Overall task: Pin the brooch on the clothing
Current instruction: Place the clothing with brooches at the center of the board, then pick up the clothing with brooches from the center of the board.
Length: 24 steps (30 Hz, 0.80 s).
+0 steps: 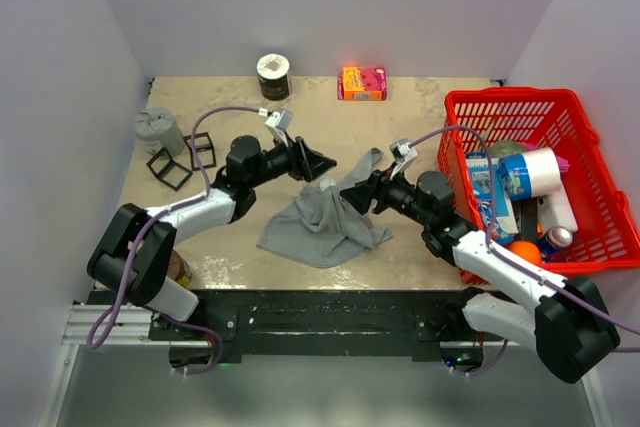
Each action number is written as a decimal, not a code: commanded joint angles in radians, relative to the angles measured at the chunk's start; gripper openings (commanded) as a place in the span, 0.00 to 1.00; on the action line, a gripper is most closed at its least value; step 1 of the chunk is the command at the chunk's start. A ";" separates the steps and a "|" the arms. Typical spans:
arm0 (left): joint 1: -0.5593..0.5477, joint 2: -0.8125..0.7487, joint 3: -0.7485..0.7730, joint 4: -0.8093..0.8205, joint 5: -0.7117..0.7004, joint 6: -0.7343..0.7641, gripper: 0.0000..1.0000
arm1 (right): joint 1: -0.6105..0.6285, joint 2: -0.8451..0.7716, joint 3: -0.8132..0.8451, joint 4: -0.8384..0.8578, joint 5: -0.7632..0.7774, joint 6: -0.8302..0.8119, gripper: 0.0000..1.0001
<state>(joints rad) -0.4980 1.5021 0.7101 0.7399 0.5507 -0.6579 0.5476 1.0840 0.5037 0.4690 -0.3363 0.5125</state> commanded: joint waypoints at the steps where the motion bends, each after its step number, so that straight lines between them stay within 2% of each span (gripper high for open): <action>1: 0.004 0.047 0.176 -0.253 -0.249 0.164 0.74 | 0.000 -0.036 0.048 -0.186 0.069 -0.054 0.67; 3: 0.004 0.027 0.174 -0.331 -0.378 0.172 0.87 | 0.005 -0.036 0.073 -0.262 0.091 -0.075 0.70; 4: 0.003 0.006 0.143 -0.342 -0.411 0.176 0.99 | 0.011 -0.038 0.082 -0.338 0.115 -0.098 0.70; 5: 0.003 -0.047 0.125 -0.376 -0.470 0.185 0.99 | 0.023 -0.036 0.091 -0.378 0.131 -0.109 0.70; 7: 0.003 -0.106 0.077 -0.431 -0.527 0.201 0.99 | 0.035 -0.050 0.107 -0.465 0.181 -0.124 0.70; 10: 0.001 -0.207 0.013 -0.600 -0.600 0.204 0.99 | 0.051 -0.074 0.099 -0.561 0.206 -0.120 0.70; 14: -0.007 -0.351 -0.125 -0.781 -0.675 0.120 0.99 | 0.067 -0.076 0.085 -0.635 0.241 -0.112 0.69; 16: -0.016 -0.385 -0.190 -0.816 -0.689 0.078 0.99 | 0.069 -0.084 0.078 -0.642 0.243 -0.103 0.68; 19: -0.059 -0.404 -0.216 -0.878 -0.724 0.037 0.94 | 0.068 -0.110 0.067 -0.616 0.226 -0.088 0.69; 24: -0.145 -0.341 -0.179 -1.027 -0.824 -0.014 0.76 | 0.068 -0.141 0.072 -0.590 0.203 -0.088 0.69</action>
<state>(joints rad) -0.5926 1.1347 0.4957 -0.1692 -0.1619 -0.6117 0.6106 0.9775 0.5644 -0.1490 -0.1257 0.4252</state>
